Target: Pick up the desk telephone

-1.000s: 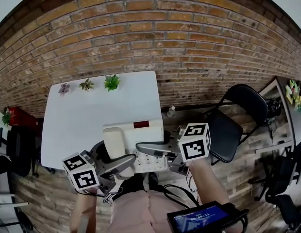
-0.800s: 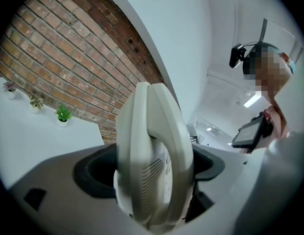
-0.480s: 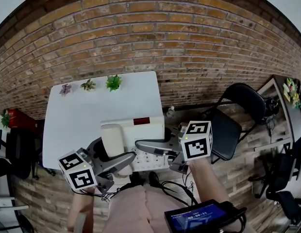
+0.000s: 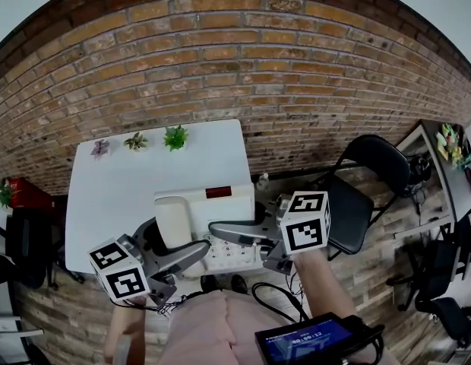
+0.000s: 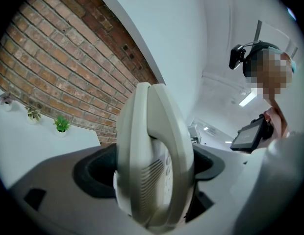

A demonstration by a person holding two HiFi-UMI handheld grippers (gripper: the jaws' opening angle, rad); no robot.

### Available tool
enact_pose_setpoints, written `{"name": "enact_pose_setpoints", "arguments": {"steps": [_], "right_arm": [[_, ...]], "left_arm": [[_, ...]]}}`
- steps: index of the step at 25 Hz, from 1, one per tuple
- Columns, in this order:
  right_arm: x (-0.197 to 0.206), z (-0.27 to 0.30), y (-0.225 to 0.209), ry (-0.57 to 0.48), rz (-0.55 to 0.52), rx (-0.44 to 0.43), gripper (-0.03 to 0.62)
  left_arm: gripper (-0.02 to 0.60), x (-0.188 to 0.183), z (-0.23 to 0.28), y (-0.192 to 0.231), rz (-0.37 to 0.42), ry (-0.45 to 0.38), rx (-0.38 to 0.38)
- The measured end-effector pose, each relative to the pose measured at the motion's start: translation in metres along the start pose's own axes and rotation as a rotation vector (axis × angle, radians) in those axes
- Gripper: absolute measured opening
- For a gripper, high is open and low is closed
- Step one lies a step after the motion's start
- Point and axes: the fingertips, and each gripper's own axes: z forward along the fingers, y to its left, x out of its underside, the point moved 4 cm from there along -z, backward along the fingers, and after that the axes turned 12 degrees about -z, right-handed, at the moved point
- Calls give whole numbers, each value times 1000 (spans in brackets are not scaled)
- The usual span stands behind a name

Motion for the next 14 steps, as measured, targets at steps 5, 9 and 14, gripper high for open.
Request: {"name": "enact_pose_setpoints", "arguments": {"steps": [5, 9, 14], "right_arm": [[1, 0, -1, -7, -1, 0, 224], [0, -1, -2, -7, -1, -1, 224], [0, -1, -2, -6, -4, 0, 224]], "left_arm": [[446, 1, 1, 1, 9, 9, -5], [446, 0, 3, 1, 6, 11, -10], [446, 0, 3, 2, 8, 11, -11]]}}
